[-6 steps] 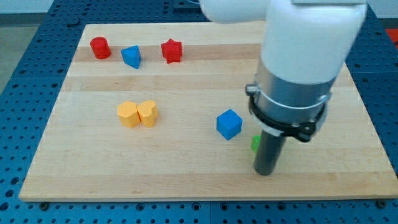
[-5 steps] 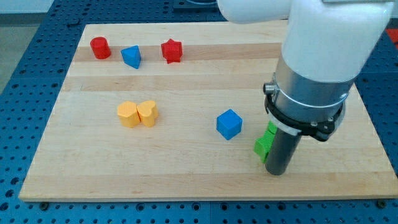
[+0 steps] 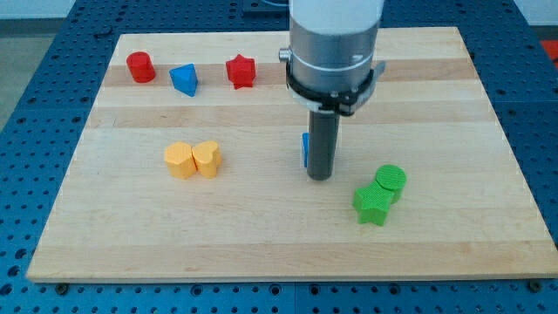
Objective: Slide the blue cube towards the blue triangle
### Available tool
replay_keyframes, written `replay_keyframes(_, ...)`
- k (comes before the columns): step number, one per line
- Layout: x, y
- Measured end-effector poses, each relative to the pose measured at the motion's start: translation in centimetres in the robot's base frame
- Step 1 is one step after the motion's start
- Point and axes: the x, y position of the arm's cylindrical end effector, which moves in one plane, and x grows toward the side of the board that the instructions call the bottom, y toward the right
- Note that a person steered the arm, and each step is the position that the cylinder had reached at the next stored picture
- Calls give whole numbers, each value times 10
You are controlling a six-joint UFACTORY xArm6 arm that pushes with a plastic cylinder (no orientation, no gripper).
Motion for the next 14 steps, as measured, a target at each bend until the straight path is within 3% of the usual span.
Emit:
replay_keyframes(2, -72, 0)
replay_keyframes(3, -72, 17)
replay_keyframes(5, -114, 20)
replay_keyframes(7, -98, -65)
replay_keyframes(9, -58, -70)
replay_keyframes(12, -118, -137)
replay_keyframes(14, -114, -160)
